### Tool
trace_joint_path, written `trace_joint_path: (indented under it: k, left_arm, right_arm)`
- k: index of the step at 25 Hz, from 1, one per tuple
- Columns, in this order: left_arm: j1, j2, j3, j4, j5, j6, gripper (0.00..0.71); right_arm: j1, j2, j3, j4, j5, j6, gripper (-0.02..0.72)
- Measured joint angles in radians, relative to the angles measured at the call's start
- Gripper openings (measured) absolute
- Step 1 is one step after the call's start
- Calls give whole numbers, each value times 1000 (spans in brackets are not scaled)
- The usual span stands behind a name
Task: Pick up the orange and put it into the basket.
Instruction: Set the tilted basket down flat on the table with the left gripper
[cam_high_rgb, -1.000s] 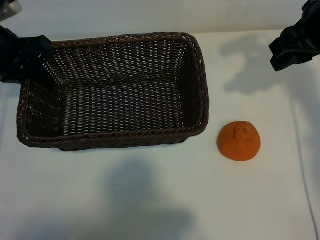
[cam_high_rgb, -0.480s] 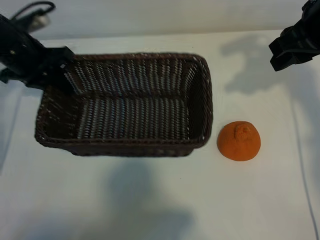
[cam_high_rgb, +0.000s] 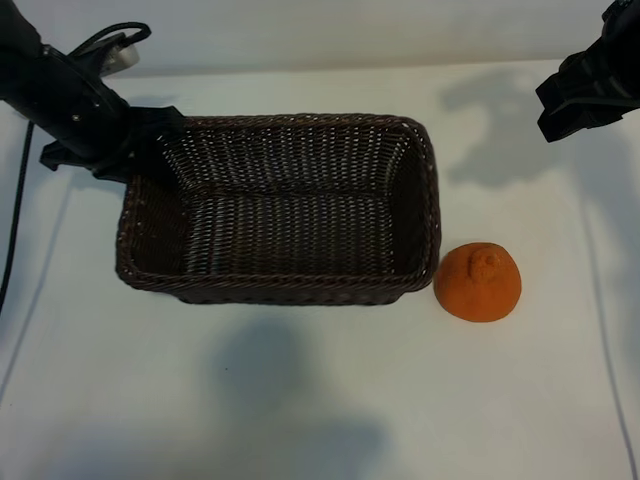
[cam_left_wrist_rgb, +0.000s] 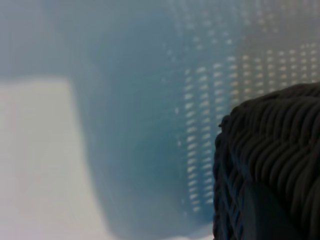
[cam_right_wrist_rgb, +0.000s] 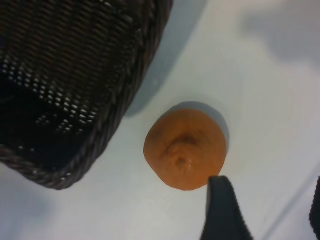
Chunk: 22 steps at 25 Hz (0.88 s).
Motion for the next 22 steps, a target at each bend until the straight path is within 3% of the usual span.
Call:
trace_joint_path:
  k: [7,22]
  left_arm:
    - [-38,56,0,-18,-45,1,169]
    - [-41,67,0,-16,-61,-2,169]
  right_arm:
    - [0,0,0,1,-2,1,421]
    - [0,0,0,1,-7,0,421]
